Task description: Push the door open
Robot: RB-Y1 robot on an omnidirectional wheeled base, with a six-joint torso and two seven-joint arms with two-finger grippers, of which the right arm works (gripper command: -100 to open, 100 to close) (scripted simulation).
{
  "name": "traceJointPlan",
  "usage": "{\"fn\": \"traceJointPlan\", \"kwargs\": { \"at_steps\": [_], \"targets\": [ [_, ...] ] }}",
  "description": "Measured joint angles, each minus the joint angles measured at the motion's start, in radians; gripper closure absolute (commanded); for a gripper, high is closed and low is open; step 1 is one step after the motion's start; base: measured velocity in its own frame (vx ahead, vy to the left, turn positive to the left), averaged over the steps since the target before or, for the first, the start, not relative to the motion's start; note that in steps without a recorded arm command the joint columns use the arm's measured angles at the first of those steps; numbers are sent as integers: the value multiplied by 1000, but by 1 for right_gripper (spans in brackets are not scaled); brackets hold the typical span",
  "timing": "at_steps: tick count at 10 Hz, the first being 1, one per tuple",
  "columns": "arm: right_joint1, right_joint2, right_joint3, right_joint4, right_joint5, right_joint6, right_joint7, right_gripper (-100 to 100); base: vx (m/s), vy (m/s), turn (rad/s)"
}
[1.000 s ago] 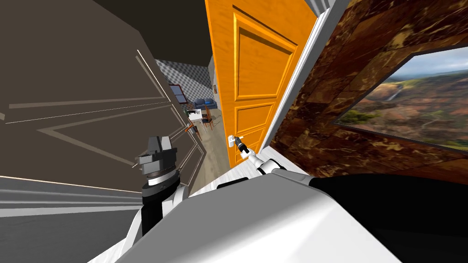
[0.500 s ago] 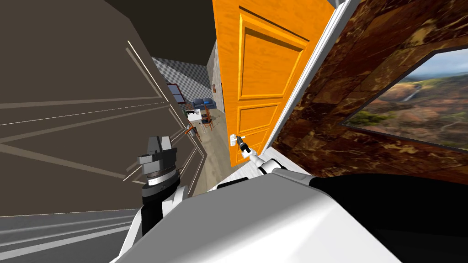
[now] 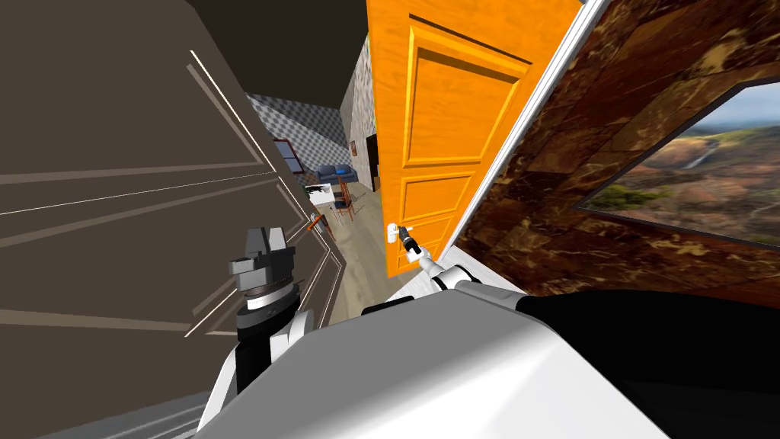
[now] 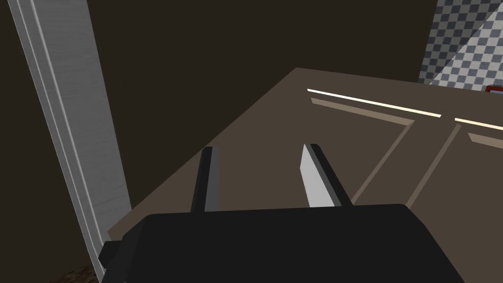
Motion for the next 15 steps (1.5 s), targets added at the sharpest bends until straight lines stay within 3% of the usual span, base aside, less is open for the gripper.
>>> {"fn": "traceJointPlan", "kwargs": {
  "at_steps": [1, 2, 3, 5, 8, 11, 12, 15],
  "targets": [
    [-21, -1, -18, 41, -6, -20, 10, 100, 96, 73, -20],
    [-19, -6, -23, 34, -8, -18, 12, 100, 44, 4, 26],
    [5, -10, -19, -16, -6, 4, 10, 100, 91, 68, -21],
    [7, -15, -37, -9, -12, 10, 15, 100, 131, 161, -91],
    [35, -31, -65, -35, -22, 21, 24, 100, 145, 133, -75],
    [24, -41, -95, -21, -31, 14, 37, 100, 135, 126, -63],
    [9, -45, -108, 11, -36, 1, 42, 100, 170, 150, -75],
    [19, -57, -135, 1, -44, 8, 53, 100, 159, 115, -57]
  ]
}}
